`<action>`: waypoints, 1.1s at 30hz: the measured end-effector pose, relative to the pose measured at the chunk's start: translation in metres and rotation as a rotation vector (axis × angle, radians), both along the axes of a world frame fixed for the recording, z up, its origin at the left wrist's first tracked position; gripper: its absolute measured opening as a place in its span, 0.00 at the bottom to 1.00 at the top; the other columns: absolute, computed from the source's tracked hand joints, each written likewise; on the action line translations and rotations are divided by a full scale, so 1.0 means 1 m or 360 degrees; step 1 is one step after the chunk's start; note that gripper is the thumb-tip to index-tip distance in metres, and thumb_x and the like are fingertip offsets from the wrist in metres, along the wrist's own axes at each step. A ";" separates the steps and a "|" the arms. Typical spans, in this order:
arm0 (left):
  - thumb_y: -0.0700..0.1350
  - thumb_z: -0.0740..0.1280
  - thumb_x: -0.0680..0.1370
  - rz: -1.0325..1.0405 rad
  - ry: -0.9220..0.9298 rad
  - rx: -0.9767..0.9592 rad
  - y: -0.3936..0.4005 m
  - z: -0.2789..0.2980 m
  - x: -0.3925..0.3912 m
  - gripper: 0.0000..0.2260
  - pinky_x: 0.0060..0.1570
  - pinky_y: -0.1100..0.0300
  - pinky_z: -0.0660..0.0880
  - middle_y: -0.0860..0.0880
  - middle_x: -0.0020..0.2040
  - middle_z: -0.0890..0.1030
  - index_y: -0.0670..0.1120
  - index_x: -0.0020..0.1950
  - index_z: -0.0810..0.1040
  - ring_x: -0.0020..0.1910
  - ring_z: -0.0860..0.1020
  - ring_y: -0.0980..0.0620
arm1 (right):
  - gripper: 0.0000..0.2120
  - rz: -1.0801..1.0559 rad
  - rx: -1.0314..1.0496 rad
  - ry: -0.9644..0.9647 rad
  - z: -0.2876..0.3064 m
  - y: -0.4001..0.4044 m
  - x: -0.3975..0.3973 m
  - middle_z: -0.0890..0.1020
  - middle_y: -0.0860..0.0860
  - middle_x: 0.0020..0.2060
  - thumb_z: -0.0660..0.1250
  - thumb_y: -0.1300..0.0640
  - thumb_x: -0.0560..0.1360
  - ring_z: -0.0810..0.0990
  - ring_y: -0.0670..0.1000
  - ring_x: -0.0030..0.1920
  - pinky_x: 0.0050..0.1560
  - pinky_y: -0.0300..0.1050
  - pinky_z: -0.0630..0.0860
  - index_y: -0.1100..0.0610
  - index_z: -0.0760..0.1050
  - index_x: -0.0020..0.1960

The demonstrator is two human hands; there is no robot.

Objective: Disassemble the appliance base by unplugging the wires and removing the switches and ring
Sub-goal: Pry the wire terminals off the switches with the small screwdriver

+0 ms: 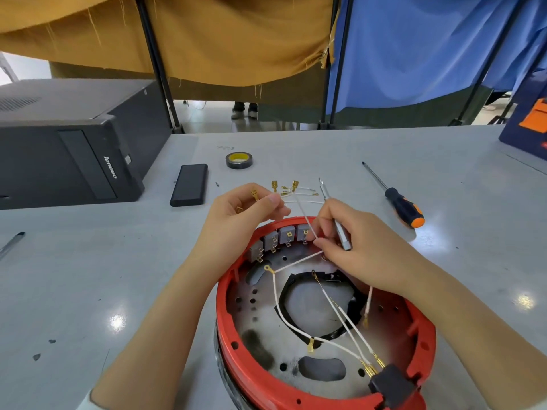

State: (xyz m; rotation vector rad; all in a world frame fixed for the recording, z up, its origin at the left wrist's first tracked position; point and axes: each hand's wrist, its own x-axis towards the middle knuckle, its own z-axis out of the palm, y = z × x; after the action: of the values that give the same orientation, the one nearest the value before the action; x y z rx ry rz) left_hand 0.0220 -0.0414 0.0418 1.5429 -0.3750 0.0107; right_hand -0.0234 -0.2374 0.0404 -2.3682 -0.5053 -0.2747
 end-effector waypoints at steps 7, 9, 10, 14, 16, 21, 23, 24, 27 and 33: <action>0.43 0.66 0.77 0.0089 -0.0130 0.0066 0.001 0.000 -0.001 0.07 0.52 0.59 0.78 0.49 0.40 0.85 0.40 0.44 0.80 0.44 0.82 0.51 | 0.15 -0.0017 -0.0126 0.0014 0.001 0.003 0.000 0.78 0.44 0.41 0.69 0.55 0.73 0.76 0.44 0.44 0.46 0.45 0.74 0.41 0.64 0.38; 0.44 0.66 0.77 0.0090 -0.0208 0.0094 0.000 0.002 -0.002 0.07 0.50 0.61 0.78 0.50 0.41 0.85 0.42 0.44 0.80 0.43 0.82 0.51 | 0.15 0.0019 -0.0094 0.0037 0.003 0.004 -0.001 0.79 0.45 0.40 0.68 0.55 0.74 0.78 0.47 0.40 0.44 0.51 0.76 0.42 0.64 0.38; 0.44 0.66 0.78 0.0099 -0.0243 0.0091 0.000 0.002 -0.002 0.07 0.49 0.62 0.78 0.50 0.41 0.84 0.42 0.44 0.80 0.43 0.82 0.52 | 0.16 0.0034 -0.0044 0.0045 0.004 0.005 -0.001 0.80 0.46 0.40 0.68 0.56 0.75 0.79 0.48 0.38 0.43 0.52 0.77 0.42 0.64 0.38; 0.46 0.66 0.78 0.0181 -0.0241 0.0060 0.000 0.004 0.000 0.07 0.49 0.66 0.76 0.51 0.42 0.84 0.44 0.45 0.80 0.44 0.82 0.53 | 0.17 -0.0058 0.0436 -0.0045 0.013 0.001 0.004 0.83 0.47 0.41 0.69 0.61 0.74 0.83 0.47 0.40 0.46 0.46 0.79 0.44 0.65 0.37; 0.49 0.66 0.78 0.0175 -0.0130 0.0175 -0.001 0.001 0.002 0.07 0.49 0.66 0.75 0.53 0.45 0.84 0.48 0.47 0.81 0.47 0.80 0.55 | 0.17 -0.0188 0.0662 -0.0136 0.021 -0.009 0.015 0.84 0.48 0.40 0.69 0.63 0.74 0.83 0.47 0.38 0.45 0.42 0.79 0.47 0.65 0.37; 0.55 0.67 0.75 0.0057 0.0120 0.0678 -0.001 -0.009 0.004 0.07 0.37 0.79 0.67 0.61 0.46 0.81 0.57 0.52 0.78 0.42 0.77 0.66 | 0.14 -0.0434 0.0736 -0.0087 0.020 -0.035 0.060 0.83 0.51 0.40 0.65 0.67 0.76 0.80 0.44 0.31 0.34 0.34 0.76 0.53 0.65 0.39; 0.53 0.66 0.76 0.0026 0.0118 0.0761 0.000 -0.009 0.005 0.05 0.37 0.79 0.68 0.60 0.46 0.81 0.58 0.51 0.78 0.42 0.77 0.66 | 0.14 -0.0527 0.0687 0.0080 0.005 -0.040 0.083 0.83 0.52 0.40 0.64 0.67 0.76 0.79 0.45 0.30 0.32 0.36 0.75 0.54 0.64 0.39; 0.53 0.65 0.77 0.0018 0.0118 0.0765 0.000 -0.009 0.005 0.04 0.37 0.79 0.68 0.60 0.46 0.81 0.58 0.50 0.79 0.42 0.77 0.66 | 0.14 -0.0567 0.0648 0.0170 -0.004 -0.042 0.095 0.82 0.52 0.40 0.64 0.67 0.77 0.79 0.46 0.30 0.32 0.37 0.74 0.54 0.64 0.39; 0.52 0.64 0.77 0.0000 0.0124 0.0783 0.000 -0.008 0.005 0.05 0.40 0.75 0.70 0.60 0.46 0.81 0.57 0.49 0.79 0.43 0.77 0.64 | 0.14 -0.0580 0.0365 0.0288 -0.028 -0.046 0.124 0.80 0.51 0.39 0.66 0.66 0.76 0.79 0.49 0.32 0.30 0.31 0.69 0.53 0.65 0.39; 0.53 0.63 0.78 -0.0014 0.0091 0.0858 0.001 -0.011 0.007 0.05 0.39 0.74 0.70 0.61 0.45 0.80 0.58 0.51 0.78 0.42 0.76 0.67 | 0.13 -0.0565 0.0131 0.0185 -0.028 -0.046 0.156 0.79 0.52 0.41 0.66 0.65 0.75 0.77 0.39 0.24 0.24 0.28 0.66 0.50 0.67 0.38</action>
State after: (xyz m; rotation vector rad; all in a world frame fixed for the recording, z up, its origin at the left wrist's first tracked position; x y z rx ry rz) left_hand 0.0288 -0.0404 0.0307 2.0681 -0.3558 -0.1522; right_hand 0.1328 -0.2837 0.0127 -2.3667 -0.0153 -0.3080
